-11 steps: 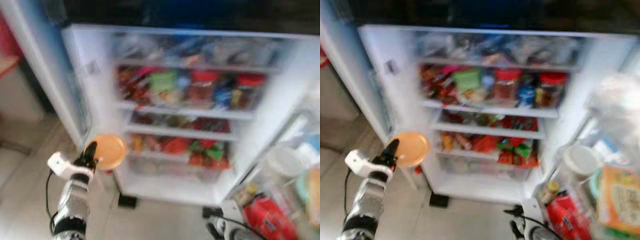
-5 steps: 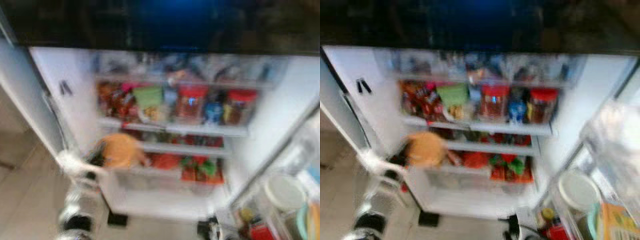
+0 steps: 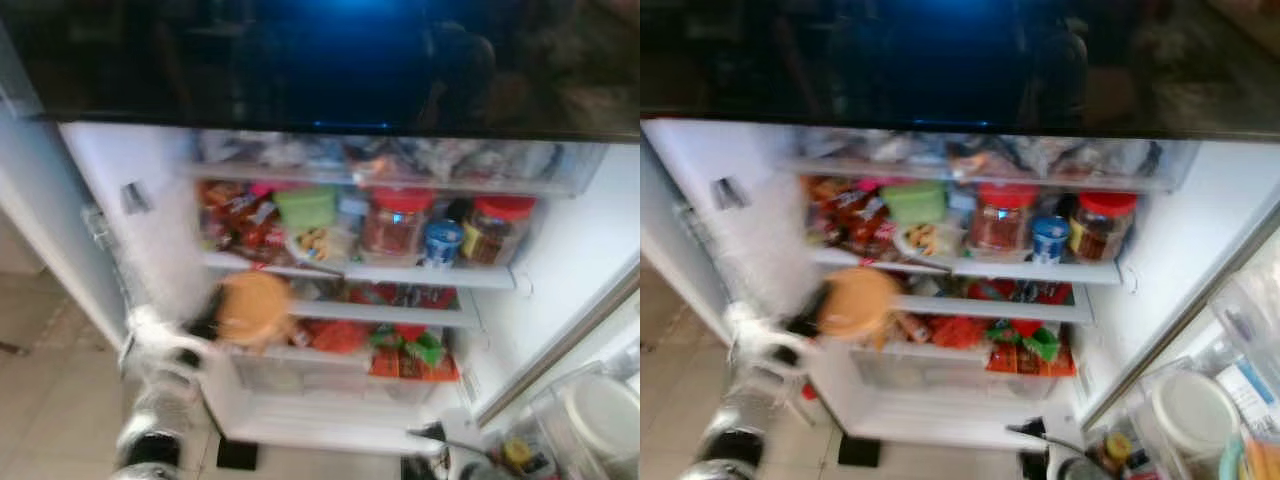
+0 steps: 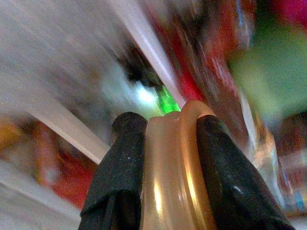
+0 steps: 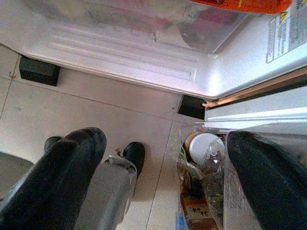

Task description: Restocking fridge

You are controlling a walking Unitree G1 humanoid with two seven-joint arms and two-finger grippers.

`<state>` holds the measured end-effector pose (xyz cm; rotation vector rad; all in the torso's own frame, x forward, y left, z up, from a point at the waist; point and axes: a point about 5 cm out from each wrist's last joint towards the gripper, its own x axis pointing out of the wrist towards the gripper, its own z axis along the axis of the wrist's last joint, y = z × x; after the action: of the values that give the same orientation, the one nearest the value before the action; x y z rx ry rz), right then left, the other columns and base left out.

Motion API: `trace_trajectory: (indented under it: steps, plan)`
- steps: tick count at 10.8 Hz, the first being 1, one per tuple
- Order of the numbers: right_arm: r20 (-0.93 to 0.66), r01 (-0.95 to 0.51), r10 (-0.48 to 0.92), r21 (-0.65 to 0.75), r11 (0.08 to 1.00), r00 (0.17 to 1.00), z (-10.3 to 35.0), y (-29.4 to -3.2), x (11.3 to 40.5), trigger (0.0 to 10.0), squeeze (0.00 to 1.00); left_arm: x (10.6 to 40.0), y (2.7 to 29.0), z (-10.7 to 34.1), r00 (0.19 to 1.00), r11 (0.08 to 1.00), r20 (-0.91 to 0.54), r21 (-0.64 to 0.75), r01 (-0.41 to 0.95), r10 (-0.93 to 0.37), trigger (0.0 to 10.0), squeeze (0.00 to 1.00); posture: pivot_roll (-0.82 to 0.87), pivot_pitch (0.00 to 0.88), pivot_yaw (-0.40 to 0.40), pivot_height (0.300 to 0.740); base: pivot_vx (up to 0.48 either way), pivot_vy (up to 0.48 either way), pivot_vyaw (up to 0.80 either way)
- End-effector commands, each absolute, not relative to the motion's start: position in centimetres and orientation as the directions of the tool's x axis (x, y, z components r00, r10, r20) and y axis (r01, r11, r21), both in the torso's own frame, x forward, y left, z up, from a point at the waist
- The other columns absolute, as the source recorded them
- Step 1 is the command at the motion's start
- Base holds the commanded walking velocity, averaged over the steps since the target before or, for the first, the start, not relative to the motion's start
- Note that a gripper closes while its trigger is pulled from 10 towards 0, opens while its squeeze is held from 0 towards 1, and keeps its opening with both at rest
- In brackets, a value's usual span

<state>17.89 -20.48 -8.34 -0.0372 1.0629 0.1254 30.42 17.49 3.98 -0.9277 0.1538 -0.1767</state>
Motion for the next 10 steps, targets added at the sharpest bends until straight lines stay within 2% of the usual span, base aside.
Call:
trace_trajectory:
  steps: [1,3,4,5,8,10]
  plan:
    - [-0.858,-0.101,0.043,-0.011,0.995,0.511,-7.7,-21.7,18.8,10.0,0.0,30.2,18.5,4.0,0.972,0.62,-0.062,-0.779,0.096,-0.228,10.0,0.0,-0.03,0.0,-0.022,0.74,0.0,0.0,0.0]
    - [-0.857,-0.091,0.039,-0.01,0.996,0.514,-7.7,-21.6,18.7,10.0,0.0,29.2,18.1,3.4,0.952,0.631,-0.085,-0.766,0.126,-0.293,10.0,0.0,-0.04,0.0,-0.011,0.74,0.0,0.0,0.0]
    - [-0.856,-0.081,0.039,-0.004,0.997,0.516,-7.8,-21.6,18.5,10.0,0.0,28.2,17.6,2.5,0.93,0.66,-0.127,-0.738,0.145,-0.346,10.0,0.0,-0.04,0.0,-0.007,0.74,0.0,0.0,0.0]
    - [-0.852,-0.06,0.033,0.002,0.998,0.523,-7.9,-21.5,18.3,10.0,0.0,27.5,17.6,1.5,0.918,0.706,-0.198,-0.699,0.114,-0.345,10.0,0.0,-0.05,0.009,0.001,0.74,0.0,0.0,0.0]
    - [-0.844,-0.024,0.004,-0.011,1.0,0.536,-8.2,-21.4,17.8,10.0,0.0,27.6,16.7,2.0,0.878,0.726,-0.205,-0.656,0.205,-0.433,10.0,0.0,-0.06,0.039,0.036,0.74,0.0,0.0,0.0]
    - [-0.845,-0.018,-0.009,-0.021,1.0,0.534,-8.5,-21.4,17.2,10.0,0.0,27.6,16.6,2.6,0.879,0.735,-0.192,-0.64,0.225,-0.436,10.0,0.0,-0.07,0.051,0.046,0.74,0.0,0.0,0.0]
